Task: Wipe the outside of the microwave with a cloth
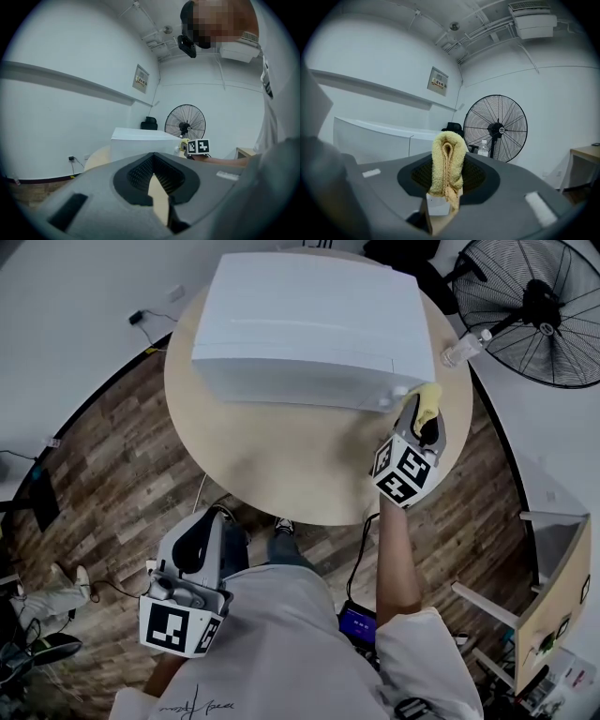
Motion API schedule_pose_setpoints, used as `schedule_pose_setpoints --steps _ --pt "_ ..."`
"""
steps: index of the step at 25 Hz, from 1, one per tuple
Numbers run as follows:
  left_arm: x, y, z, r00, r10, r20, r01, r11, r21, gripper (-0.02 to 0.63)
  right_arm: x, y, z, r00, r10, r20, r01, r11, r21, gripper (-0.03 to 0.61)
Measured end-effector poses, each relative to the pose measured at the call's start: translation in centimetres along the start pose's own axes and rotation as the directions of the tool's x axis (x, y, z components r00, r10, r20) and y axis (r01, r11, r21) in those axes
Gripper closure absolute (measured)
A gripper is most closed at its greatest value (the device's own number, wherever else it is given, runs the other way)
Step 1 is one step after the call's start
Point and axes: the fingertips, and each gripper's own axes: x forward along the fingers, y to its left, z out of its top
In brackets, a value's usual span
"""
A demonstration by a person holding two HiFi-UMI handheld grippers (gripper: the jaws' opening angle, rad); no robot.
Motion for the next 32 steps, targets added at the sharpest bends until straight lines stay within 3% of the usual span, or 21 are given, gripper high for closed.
schedule_pose_setpoints --steps 20,32 --pt "-2.3 4.6 -0.5 1.000 0.030 -0.006 -0.030 0.999 -0.032 0.621 -1.7 8.1 -0.1 1.000 -0.007 0.029 0.007 1.000 -0.008 0.445" --pt "-4.1 7.2 -0.7 0.999 0.047 -0.006 -0.047 0.998 -0.045 0.621 -3.2 15.6 -0.1 0.996 0.079 0.039 -0.079 0.997 -0.002 0.445"
